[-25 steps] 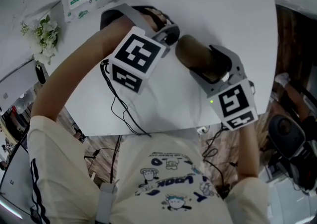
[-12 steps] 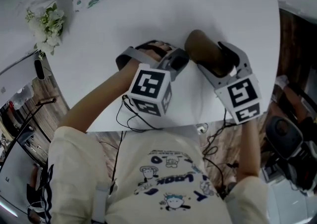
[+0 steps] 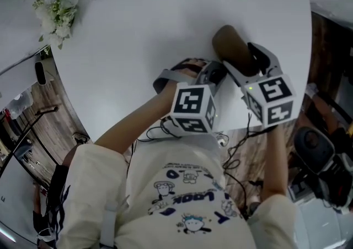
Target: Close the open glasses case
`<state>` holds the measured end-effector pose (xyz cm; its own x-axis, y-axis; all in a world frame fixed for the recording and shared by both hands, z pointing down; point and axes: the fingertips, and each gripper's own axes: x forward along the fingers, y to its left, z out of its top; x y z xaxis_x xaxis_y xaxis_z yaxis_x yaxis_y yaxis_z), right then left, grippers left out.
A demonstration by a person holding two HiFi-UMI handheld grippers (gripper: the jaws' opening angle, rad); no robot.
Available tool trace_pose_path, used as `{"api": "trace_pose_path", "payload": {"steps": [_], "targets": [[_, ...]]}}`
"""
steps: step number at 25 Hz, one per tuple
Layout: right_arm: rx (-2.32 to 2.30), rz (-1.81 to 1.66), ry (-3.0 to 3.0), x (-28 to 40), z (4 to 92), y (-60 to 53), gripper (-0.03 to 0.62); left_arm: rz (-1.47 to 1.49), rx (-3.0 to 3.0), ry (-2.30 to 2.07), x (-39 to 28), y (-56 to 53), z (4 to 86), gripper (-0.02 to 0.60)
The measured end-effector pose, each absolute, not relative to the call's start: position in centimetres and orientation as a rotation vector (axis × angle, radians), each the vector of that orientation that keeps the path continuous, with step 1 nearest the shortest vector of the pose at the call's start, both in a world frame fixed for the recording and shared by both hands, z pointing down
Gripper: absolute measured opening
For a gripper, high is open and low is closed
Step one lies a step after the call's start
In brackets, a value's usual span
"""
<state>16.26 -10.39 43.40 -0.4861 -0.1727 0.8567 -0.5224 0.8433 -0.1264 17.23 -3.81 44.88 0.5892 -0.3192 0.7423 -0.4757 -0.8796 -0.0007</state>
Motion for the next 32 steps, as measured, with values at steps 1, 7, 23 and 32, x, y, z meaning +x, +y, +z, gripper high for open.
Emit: {"api": "trace_pose_path", "payload": {"steps": [1, 7, 23, 32], "targets": [[0.522, 0.476, -2.061, 16.1, 43.4, -10.3, 0.319, 1.155, 2.608, -0.685, 17.4, -3.6, 45.0, 0.000], [0.623, 0.611, -2.050, 15.4, 43.3, -9.7, 0.319, 1.025, 2.532, -0.776, 15.1, -3.4, 44.5, 0.000], [0.890, 1.109, -1.791, 11.1, 44.2, -10.1, 0.321, 1.221, 2.599, -0.733, 9.4, -2.6, 43.9, 0.000], [1.024, 1.229, -1.748, 10.9, 44.1, -10.6, 0.321, 1.118, 2.551, -0.739, 13.4, 2.0, 44.9, 0.000]]}}
